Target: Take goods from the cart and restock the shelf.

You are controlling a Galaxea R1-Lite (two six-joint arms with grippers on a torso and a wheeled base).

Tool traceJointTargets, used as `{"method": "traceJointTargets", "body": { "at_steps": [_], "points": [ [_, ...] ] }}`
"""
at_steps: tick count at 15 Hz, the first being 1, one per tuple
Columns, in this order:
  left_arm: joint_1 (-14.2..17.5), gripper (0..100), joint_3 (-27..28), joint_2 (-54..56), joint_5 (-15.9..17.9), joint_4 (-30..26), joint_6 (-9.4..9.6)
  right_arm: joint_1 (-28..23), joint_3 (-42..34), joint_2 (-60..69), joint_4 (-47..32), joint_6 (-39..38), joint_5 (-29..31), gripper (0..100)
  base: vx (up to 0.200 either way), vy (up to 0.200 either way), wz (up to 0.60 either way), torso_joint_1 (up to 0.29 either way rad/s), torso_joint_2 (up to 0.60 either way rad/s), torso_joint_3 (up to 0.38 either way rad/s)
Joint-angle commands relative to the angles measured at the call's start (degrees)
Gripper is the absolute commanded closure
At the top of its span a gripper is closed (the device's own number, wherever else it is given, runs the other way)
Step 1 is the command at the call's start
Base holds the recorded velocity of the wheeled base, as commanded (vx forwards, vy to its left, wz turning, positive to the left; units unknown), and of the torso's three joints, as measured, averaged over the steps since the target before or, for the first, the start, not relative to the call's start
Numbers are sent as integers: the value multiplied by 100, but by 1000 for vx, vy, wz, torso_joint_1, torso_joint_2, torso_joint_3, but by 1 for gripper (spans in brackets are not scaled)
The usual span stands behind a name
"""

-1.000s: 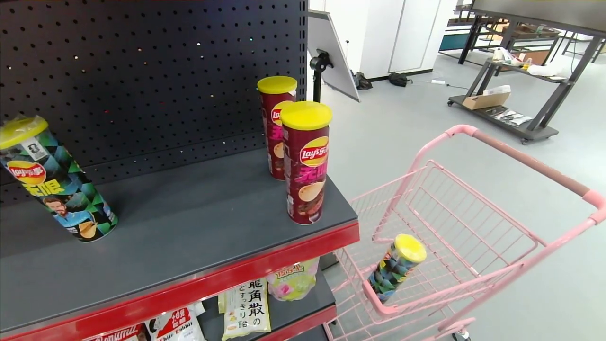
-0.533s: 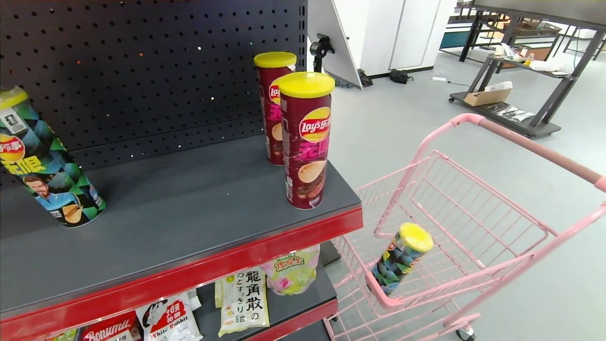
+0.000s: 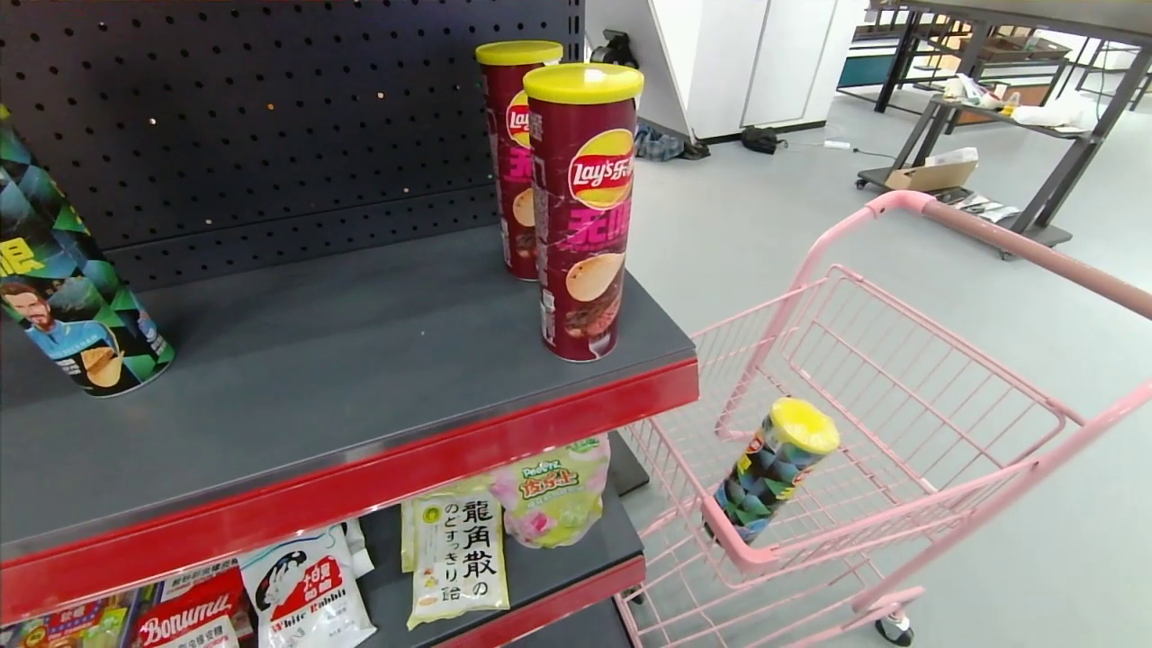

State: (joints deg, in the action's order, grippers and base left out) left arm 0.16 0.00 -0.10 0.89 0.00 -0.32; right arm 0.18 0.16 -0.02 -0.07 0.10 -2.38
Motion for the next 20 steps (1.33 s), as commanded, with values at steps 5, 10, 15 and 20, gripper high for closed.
{"method": "traceJointTargets", "body": {
  "at_steps": [5, 10, 15, 20],
  "points": [
    [2, 0, 0, -8, 8, 0, 5, 456, 2981, -3408, 113, -643, -799, 0, 0, 0, 0, 0, 0, 0],
    [2, 0, 0, 1, -1, 0, 5, 474, 2630, -6774, 2626, -1434, -1028, 0, 0, 0, 0, 0, 0, 0],
    [2, 0, 0, 1, -1, 0, 5, 509, 2524, -8374, 3321, -1398, -1195, 0, 0, 0, 0, 0, 0, 0],
    [2, 0, 0, -8, -1, 0, -3, 667, 2480, -9006, 3628, -1407, -1195, 0, 0, 0, 0, 0, 0, 0]
  ]
}}
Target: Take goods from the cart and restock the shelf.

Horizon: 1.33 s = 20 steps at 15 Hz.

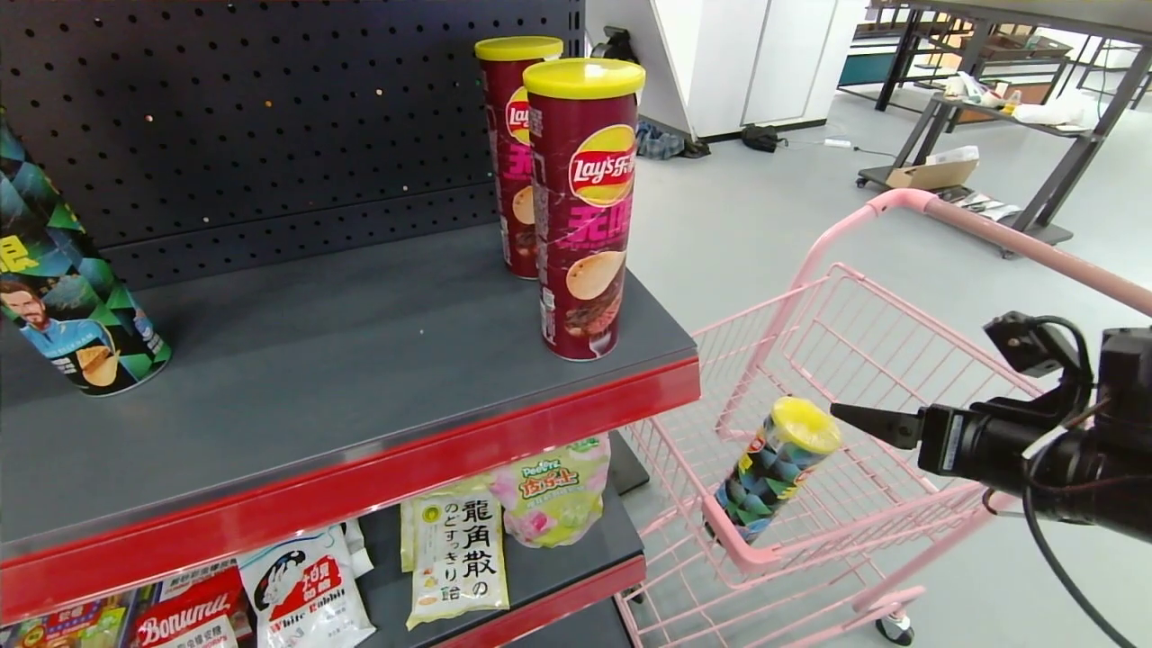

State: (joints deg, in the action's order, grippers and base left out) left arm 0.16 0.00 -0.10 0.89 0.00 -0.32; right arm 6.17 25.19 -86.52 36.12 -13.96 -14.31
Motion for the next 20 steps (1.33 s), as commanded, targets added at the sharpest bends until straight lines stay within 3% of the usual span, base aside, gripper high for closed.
{"method": "traceJointTargets", "body": {
  "at_steps": [1, 14, 20],
  "points": [
    [2, 0, 0, -8, -1, 0, 5, 183, -75, -392, 9, -2, 7, 0, 0, 0, 0, 0, 0, 0],
    [2, 0, 0, 1, -1, 0, 5, 860, -128, -1570, 967, 25, 166, 0, 0, 0, 0, 0, 0, 0],
    [2, 0, 0, 1, -1, 0, 5, 869, -102, -2168, 1600, 25, 209, 0, 0, 0, 0, 0, 0, 0]
  ]
}}
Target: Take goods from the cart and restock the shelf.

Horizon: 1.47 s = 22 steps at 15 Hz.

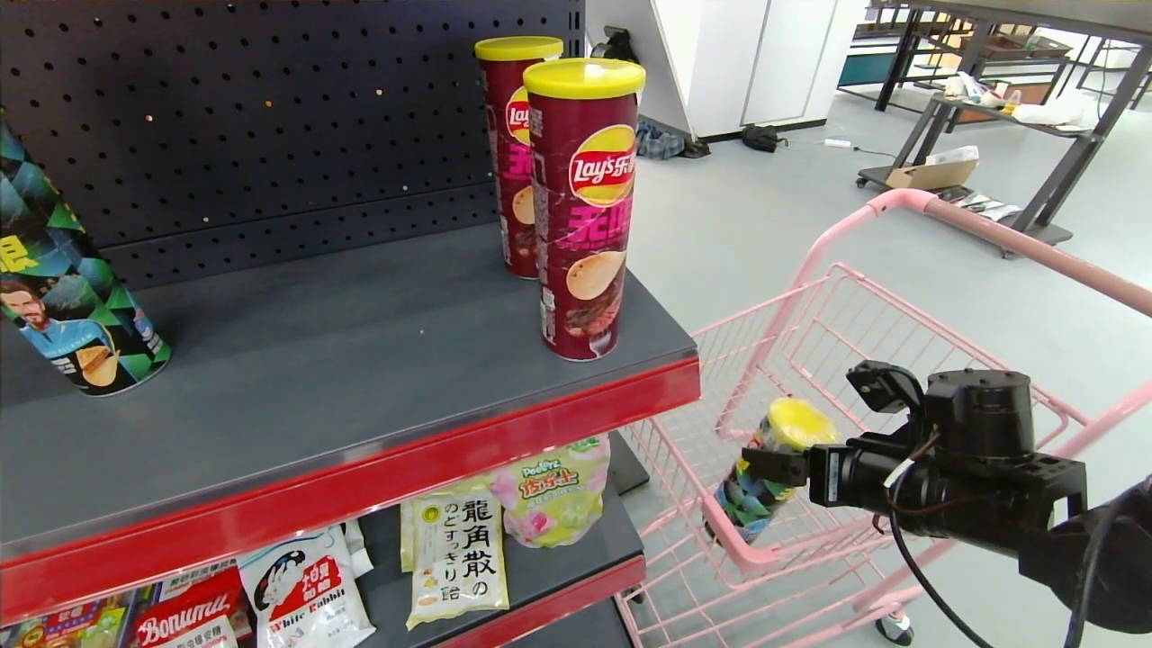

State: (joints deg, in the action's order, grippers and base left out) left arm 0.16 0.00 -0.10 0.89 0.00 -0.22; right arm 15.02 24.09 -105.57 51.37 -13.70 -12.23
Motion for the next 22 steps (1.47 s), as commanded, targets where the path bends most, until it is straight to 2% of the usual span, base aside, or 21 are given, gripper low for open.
{"method": "traceJointTargets", "body": {
  "at_steps": [1, 9, 10, 15, 18, 21, 22],
  "points": [
    [2, 0, 0, -8, -1, 0, -4, -25, 8, -333, 171, -1, 1, 0, 0, 0, 0, 0, 0, 0],
    [2, 0, 0, -8, -1, 0, -4, 1, 26, -482, 295, -10, -8, 0, 0, 0, 0, 0, 0, 0],
    [2, 0, 0, 1, -1, 0, -4, 10, 34, -508, 347, -27, -8, 100, 0, 0, 0, 0, 0, 0],
    [2, 0, 0, -8, -19, 0, -4, 1, -80, -552, 567, -27, 19, 100, 0, 0, 0, 0, 0, 0],
    [2, 0, 0, -8, -19, 0, -4, -43, 289, 28, 690, 34, 212, 100, 0, 0, 0, 0, 0, 0],
    [2, 0, 0, -8, -19, 0, -4, -342, 1080, 863, -75, 685, 221, 100, 0, 0, 0, 0, 0, 0],
    [2, 0, 0, -8, -19, 0, -4, -544, 1502, 1478, -804, 896, 221, 100, 0, 0, 0, 0, 0, 0]
  ]
}}
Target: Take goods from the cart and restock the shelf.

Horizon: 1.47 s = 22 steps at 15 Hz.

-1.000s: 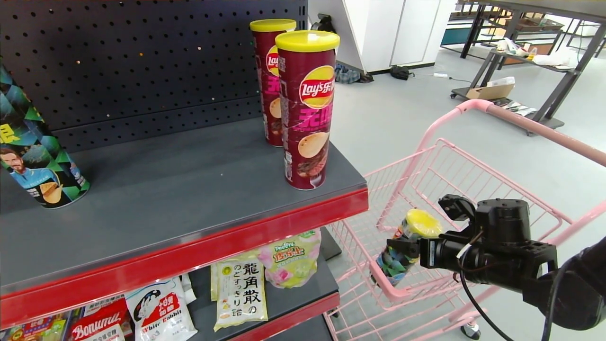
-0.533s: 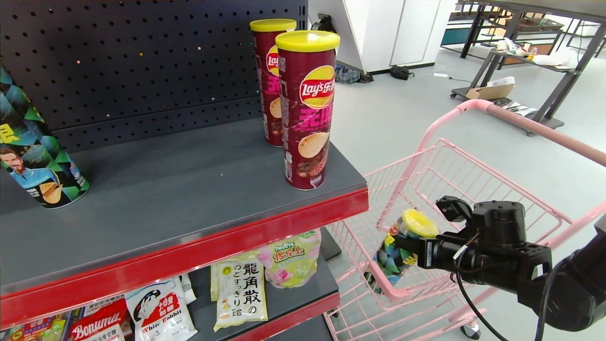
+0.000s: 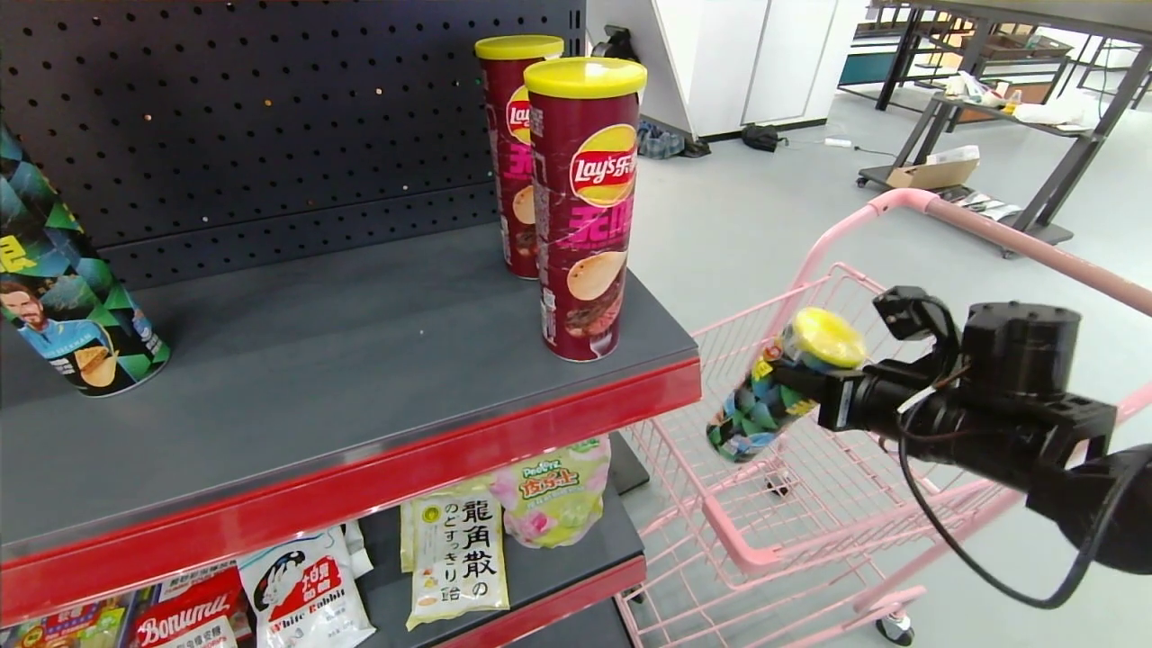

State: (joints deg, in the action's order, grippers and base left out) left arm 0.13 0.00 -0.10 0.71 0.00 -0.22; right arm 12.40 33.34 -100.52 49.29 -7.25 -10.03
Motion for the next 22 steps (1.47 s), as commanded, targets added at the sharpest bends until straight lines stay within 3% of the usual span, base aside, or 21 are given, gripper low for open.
{"method": "traceJointTargets", "body": {
  "at_steps": [1, 3, 4, 5, 6, 10, 17, 22],
  "points": [
    [4, 0, 0, 1, 8, 0, -4, -449, 920, 1430, -1255, 347, 1, 100, 0, 0, 0, 0, 0, 0],
    [4, 0, 0, 1, 8, 0, -4, -589, 1465, 2520, -2749, 400, 1, 100, 0, 0, 0, 0, 0, 0],
    [4, 0, 0, 1, 8, 0, -4, -616, 1491, 2898, -3188, 418, 72, 100, 0, 0, 0, 0, 0, 0],
    [4, 0, 0, 1, 8, 0, -4, -686, 1517, 3742, -4349, 725, 529, 100, 0, 0, 0, 0, 0, 0],
    [4, 0, 0, -8, 17, 0, -4, -686, 1421, 4296, -5060, 901, 502, 100, 0, 0, 0, 0, 0, 0],
    [4, 0, 0, 1, 26, 0, -4, -1073, 682, 5983, -6704, 1182, 520, 100, 0, 0, 0, 0, 0, 0],
    [4, 0, 0, -8, 26, 0, -4, -1293, 401, 6475, -7012, 1297, 713, 100, 0, 0, 0, 7, -18, -13],
    [4, 0, 0, 1, 26, 0, -4, -1293, 410, 6458, -6994, 1297, 696, 100, 0, 0, 0, 163, -475, -302]
  ]
}}
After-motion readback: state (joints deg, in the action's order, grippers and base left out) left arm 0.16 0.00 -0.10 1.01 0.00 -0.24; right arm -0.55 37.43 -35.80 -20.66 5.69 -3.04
